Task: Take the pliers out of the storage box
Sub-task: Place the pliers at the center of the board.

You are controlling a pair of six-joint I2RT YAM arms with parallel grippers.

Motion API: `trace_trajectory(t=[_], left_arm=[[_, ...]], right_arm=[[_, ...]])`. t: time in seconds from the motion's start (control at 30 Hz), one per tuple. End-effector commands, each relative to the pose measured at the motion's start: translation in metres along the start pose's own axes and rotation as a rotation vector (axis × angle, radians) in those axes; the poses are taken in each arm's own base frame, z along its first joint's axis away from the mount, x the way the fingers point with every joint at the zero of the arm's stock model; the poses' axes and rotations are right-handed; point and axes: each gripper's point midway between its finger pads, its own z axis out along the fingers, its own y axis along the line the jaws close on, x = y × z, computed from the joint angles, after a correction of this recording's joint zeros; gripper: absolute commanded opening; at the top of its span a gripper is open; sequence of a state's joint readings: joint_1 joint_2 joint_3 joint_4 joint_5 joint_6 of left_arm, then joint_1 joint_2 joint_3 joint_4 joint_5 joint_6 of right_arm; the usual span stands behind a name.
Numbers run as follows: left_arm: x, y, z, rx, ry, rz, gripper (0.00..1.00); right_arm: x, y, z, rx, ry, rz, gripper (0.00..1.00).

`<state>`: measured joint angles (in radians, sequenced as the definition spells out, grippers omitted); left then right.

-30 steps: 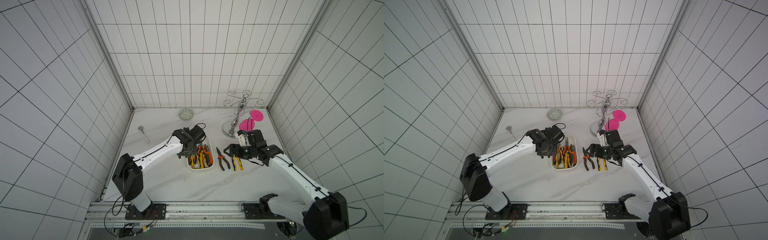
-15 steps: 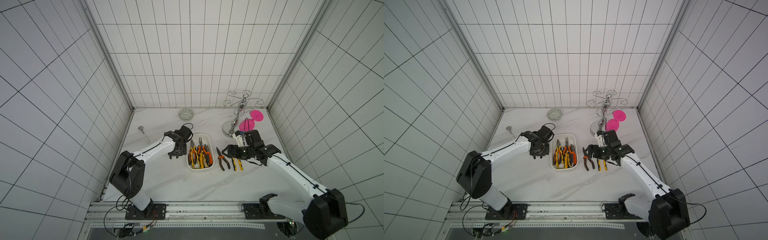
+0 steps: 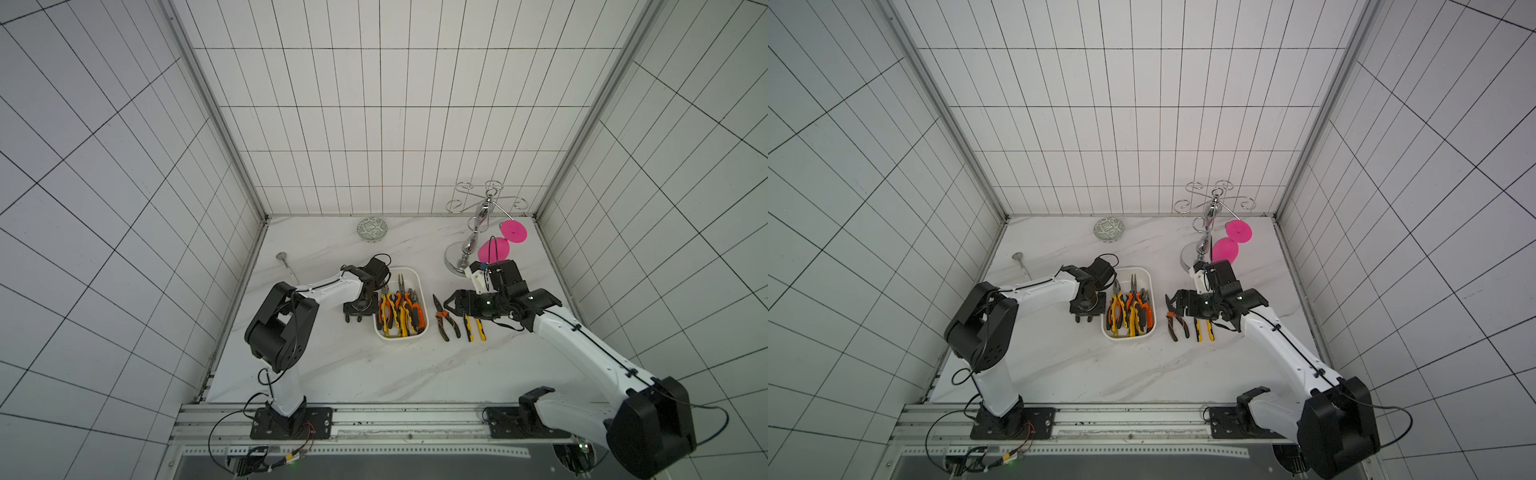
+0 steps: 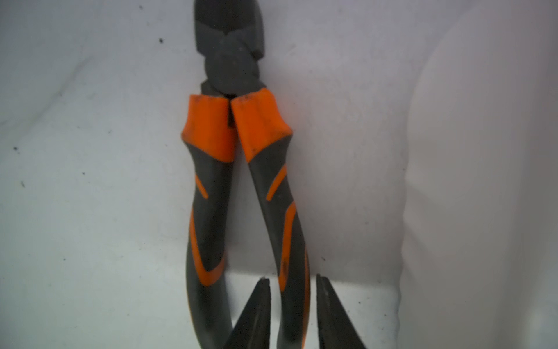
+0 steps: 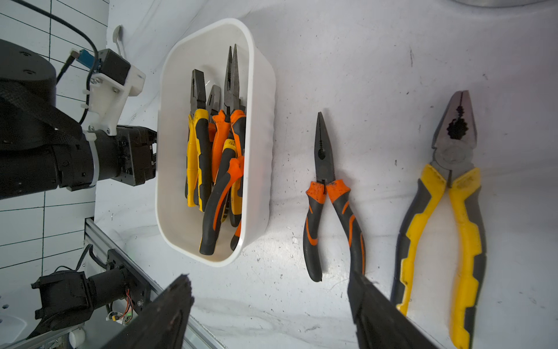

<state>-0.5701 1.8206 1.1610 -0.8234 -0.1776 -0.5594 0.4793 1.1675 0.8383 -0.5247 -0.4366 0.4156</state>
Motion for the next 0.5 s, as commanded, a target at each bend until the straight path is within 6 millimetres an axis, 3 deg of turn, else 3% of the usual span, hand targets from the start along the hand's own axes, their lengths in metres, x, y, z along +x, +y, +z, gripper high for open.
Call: trace_trajectory(t=[0.0,0.3,0.47], left_arm=[[-0.008,0.0,-0.006,0.012,-0.039,-0.043,0.36],[-0.008,0.013,-0.058,0.045,-0.134,-0.127,0.58],[-0.014,-0.002,-0.091,0.108,-0.212,-0.134,0.65]], right_arm=[[-0.01,0.009,-0.011,-0.001,-0.039,-0.033,0.84],[-0.009,0.01,-0.009,-0.01,-0.03,-0.029,0.84],[-0.01,0.012,-0.008,-0.019,-0.03,-0.025,0.84]])
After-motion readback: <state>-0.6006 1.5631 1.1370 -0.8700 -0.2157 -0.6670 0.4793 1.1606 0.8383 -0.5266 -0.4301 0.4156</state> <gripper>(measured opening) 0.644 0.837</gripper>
